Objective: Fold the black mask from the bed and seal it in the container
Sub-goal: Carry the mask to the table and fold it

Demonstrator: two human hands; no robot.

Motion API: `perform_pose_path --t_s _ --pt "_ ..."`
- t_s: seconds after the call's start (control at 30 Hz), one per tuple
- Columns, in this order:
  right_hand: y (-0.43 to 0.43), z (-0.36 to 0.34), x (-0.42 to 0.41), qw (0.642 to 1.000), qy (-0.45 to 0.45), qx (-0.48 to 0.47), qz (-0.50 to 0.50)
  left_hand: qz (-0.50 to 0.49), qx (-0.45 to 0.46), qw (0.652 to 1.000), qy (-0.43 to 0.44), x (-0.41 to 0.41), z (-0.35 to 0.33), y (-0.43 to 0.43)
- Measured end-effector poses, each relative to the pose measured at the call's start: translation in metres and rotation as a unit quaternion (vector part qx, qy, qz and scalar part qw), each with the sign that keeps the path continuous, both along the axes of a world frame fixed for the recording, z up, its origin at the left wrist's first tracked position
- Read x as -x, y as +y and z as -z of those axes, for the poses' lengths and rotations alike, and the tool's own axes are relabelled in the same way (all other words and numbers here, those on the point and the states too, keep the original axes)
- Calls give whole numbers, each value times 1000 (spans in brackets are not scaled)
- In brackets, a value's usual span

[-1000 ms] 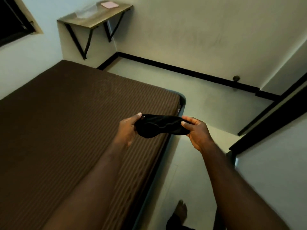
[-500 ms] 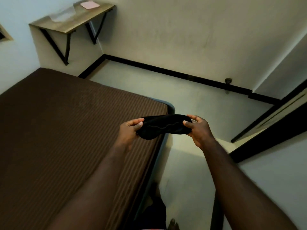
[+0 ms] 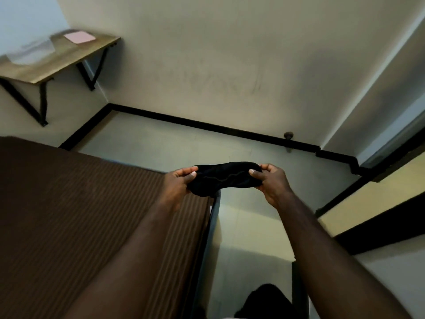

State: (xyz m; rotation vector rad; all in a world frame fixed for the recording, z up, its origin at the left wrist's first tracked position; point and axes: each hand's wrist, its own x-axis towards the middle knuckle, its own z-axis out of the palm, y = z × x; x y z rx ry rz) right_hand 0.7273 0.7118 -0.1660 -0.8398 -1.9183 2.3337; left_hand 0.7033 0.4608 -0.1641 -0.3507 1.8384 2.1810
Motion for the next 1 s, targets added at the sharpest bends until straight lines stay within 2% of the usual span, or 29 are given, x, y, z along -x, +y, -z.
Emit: perform_pose_path --t_s 0.13,0.3,0.43,0.57,0.73,1.0 --pt "32 4 51 1000 14 10 15 -2 -10 1000 -6 52 4 36" --pt "91 10 122 998 42 1 -36 -27 -18 999 -23 126 16 95" --pt "142 9 177 999 30 3 -33 -28 -24 998 -53 177 17 148" --pt "180 5 226 998 7 43 -45 -45 -23 997 -63 224 18 185" --pt "205 12 277 992 -14 122 -43 -67 -21 995 -65 271 22 206" --pt "214 31 381 989 -22 90 -118 -132 -48 987 -75 356 46 210"
